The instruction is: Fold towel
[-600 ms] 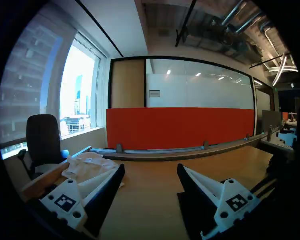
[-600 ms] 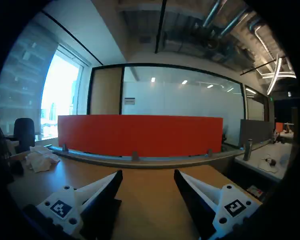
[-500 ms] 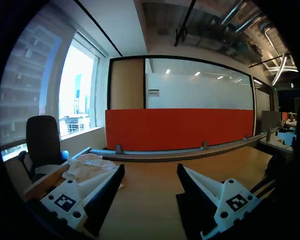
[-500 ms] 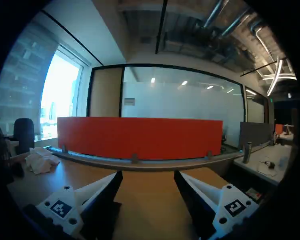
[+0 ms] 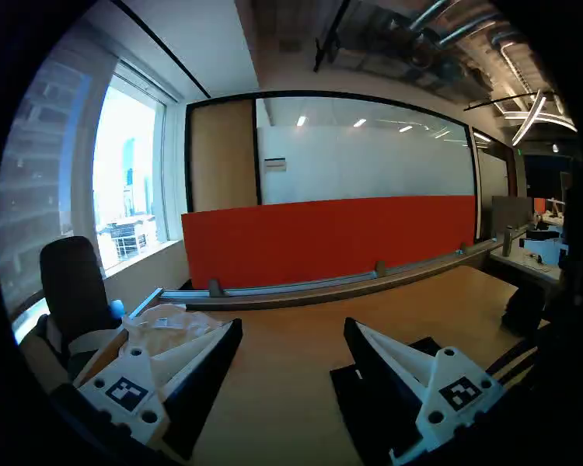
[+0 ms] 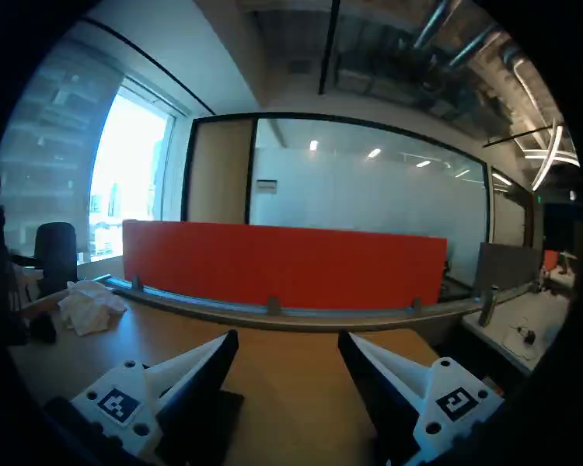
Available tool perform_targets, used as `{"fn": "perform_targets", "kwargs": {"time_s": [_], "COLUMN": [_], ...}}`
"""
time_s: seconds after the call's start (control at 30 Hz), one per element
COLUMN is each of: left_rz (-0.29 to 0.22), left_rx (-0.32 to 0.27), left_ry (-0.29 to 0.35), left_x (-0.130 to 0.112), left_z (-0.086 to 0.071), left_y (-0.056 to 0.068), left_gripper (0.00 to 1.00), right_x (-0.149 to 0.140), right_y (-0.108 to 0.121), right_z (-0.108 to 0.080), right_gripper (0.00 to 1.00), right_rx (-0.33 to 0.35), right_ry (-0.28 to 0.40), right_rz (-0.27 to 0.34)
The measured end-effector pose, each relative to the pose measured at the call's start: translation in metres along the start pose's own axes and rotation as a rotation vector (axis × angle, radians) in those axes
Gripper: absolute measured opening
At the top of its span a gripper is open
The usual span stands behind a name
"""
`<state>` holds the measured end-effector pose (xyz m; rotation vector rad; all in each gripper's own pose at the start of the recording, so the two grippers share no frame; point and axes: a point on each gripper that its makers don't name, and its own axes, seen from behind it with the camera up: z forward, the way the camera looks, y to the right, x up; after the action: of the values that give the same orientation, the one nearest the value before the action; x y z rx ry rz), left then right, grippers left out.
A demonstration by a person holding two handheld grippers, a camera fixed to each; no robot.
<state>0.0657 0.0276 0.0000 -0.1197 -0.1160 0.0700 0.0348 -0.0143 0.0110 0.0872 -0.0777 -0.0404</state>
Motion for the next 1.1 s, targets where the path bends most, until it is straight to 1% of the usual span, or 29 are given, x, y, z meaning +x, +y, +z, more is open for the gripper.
{"fn": "perform_targets", "kwargs": {"time_s": [0.1, 0.2, 0.27, 0.4, 0.47, 0.57, 0.7, 0.83, 0.97, 1.1], "left_rz": [0.010, 0.025, 0.039, 0.066, 0.080, 0.099, 0.116, 0.128, 0.145, 0.160], "left_rx": [-0.041, -0.087, -0.125, -0.202, -0.231, -0.264, -0.296, -0.316, -0.331, -0.335], "left_ry": [-0.015, -0.032, -0.047, -0.086, -0.108, -0.133, -0.158, -0.180, -0.205, -0.240], "left_x": [0.003, 0.005, 0.003, -0.007, -0.014, -0.022, -0.032, -0.044, -0.062, -0.084], "left_z": [0.003, 0.006, 0.007, 0.010, 0.011, 0.011, 0.009, 0.006, 0.003, 0.000], "left_y": [0.008, 0.016, 0.024, 0.040, 0.045, 0.052, 0.058, 0.064, 0.068, 0.070], "left_gripper": [0.98, 0.97, 0.97, 0.97, 0.97, 0.97, 0.98, 0.97, 0.98, 0.98], "right_x": [-0.002, -0.009, -0.014, -0.025, -0.031, -0.038, -0.046, -0.057, -0.071, -0.084], "right_y": [-0.008, -0.017, -0.025, -0.042, -0.050, -0.059, -0.068, -0.076, -0.083, -0.090], "right_z": [0.001, 0.001, 0.000, -0.006, -0.009, -0.012, -0.016, -0.018, -0.020, -0.022], "right_gripper": [1.00, 1.00, 1.00, 1.00, 1.00, 1.00, 1.00, 1.00, 1.00, 1.00], "right_rx": [0.047, 0.099, 0.141, 0.234, 0.274, 0.317, 0.358, 0.394, 0.426, 0.452], "right_ry": [-0.030, -0.076, -0.113, -0.166, -0.191, -0.214, -0.238, -0.269, -0.300, -0.321], "right_rz": [-0.014, -0.032, -0.041, -0.076, -0.103, -0.142, -0.172, -0.183, -0.194, -0.203]}}
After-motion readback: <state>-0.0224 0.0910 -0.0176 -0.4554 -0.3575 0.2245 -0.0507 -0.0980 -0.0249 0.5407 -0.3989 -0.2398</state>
